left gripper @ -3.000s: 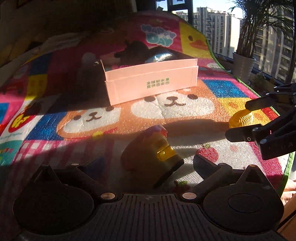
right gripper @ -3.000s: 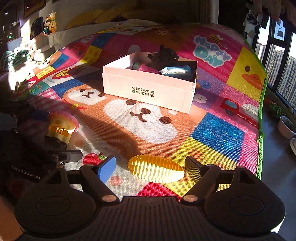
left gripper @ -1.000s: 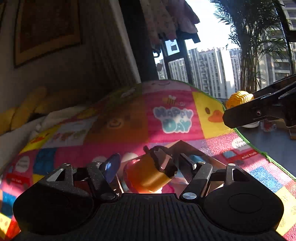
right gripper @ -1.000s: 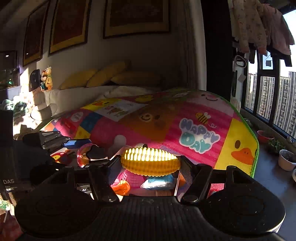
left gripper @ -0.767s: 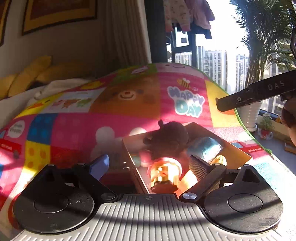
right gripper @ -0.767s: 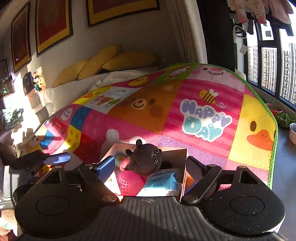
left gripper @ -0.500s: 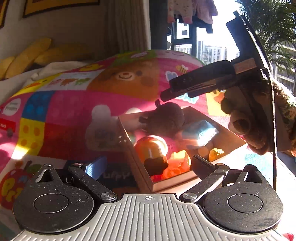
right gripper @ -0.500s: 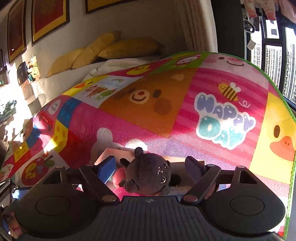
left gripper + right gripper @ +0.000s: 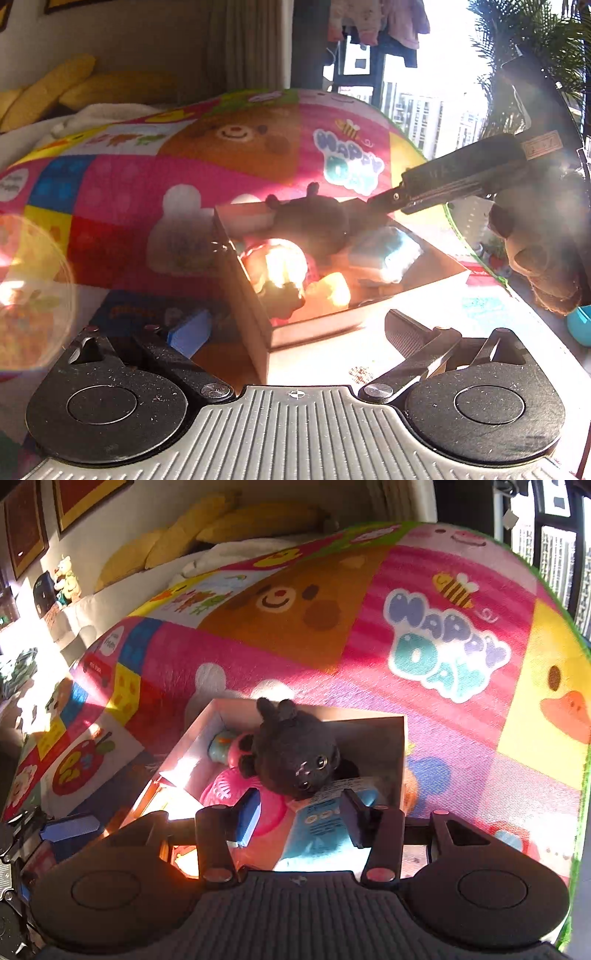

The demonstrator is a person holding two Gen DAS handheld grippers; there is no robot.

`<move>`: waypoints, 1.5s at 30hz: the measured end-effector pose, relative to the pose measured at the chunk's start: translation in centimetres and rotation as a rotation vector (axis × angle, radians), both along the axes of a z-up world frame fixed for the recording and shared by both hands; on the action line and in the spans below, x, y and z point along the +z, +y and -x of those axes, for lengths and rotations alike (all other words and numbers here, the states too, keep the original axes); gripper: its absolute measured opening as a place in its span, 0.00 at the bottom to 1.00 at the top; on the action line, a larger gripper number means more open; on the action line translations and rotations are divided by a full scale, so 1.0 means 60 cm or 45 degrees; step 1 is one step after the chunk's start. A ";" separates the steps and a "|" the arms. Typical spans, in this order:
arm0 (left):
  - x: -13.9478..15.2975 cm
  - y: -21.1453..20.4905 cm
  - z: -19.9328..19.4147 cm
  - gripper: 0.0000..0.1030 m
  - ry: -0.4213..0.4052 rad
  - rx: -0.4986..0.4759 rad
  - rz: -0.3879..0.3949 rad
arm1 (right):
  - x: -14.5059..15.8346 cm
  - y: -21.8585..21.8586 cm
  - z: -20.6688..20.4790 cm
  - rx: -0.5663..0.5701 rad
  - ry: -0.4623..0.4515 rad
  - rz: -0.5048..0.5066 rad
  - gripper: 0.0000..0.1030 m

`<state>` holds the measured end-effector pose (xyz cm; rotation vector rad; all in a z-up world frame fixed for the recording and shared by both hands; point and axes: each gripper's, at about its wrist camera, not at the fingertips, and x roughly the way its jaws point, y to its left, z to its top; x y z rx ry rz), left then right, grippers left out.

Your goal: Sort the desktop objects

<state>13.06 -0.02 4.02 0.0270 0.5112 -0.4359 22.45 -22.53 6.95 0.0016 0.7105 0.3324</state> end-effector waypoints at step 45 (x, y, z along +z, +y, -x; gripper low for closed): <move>-0.055 0.012 0.083 1.00 0.148 0.510 -0.072 | -0.141 0.045 0.249 -0.003 -0.018 0.080 1.00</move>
